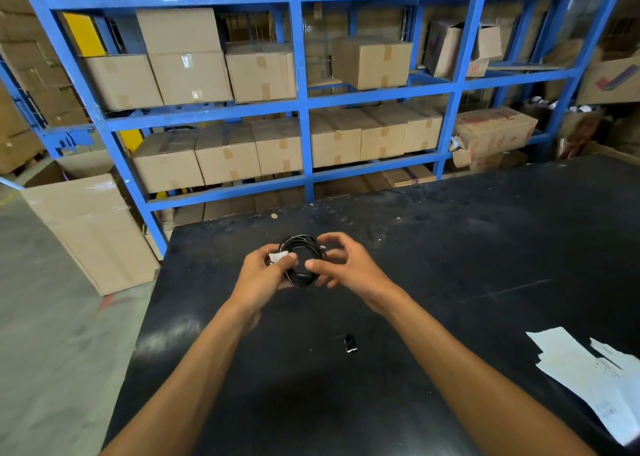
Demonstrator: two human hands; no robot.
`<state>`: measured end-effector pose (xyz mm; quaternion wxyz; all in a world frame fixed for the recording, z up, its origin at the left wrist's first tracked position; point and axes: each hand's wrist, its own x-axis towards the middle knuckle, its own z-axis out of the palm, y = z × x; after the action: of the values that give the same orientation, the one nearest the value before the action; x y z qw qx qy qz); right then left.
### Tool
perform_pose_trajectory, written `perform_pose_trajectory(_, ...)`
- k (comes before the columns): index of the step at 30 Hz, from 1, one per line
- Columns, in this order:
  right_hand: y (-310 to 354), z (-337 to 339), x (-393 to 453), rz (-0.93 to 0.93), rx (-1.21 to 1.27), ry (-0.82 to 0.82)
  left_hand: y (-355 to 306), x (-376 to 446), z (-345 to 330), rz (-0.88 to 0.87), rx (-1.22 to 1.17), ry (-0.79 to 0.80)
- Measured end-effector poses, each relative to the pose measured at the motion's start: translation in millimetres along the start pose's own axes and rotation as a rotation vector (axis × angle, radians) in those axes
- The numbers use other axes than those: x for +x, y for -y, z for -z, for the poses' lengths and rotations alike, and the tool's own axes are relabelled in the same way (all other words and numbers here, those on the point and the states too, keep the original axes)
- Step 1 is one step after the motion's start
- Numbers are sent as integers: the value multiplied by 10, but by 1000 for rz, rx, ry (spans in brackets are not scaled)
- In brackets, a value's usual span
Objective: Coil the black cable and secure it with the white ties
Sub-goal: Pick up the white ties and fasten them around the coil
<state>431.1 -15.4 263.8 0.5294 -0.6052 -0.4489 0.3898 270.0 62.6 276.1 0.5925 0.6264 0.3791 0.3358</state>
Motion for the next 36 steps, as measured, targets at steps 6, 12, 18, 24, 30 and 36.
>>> perform_pose_trajectory(6, -280, -78, 140, -30, 104, -47, 226, 132, 8, 118, 72, 13)
perform_pose_trajectory(12, -455, 70, 314, -113, -39, 119, 365, 316, 27, 165, 174, 143)
perform_pose_trajectory(18, -731, 275, 484, -189, 19, 168, 705, 545, -19, 272, 360, 344)
perform_pose_trajectory(24, -1687, 360, 588, -308, -285, 4, 1072, 637, -133, 443, 257, 251)
perform_pose_trajectory(30, -2495, 331, 509, -238, -915, 203, 1332, 712, -231, 557, 187, 195)
perform_pose_trajectory(36, -2770, 282, 611, -107, -1122, 420, 1514, 769, -320, 624, 180, 204)
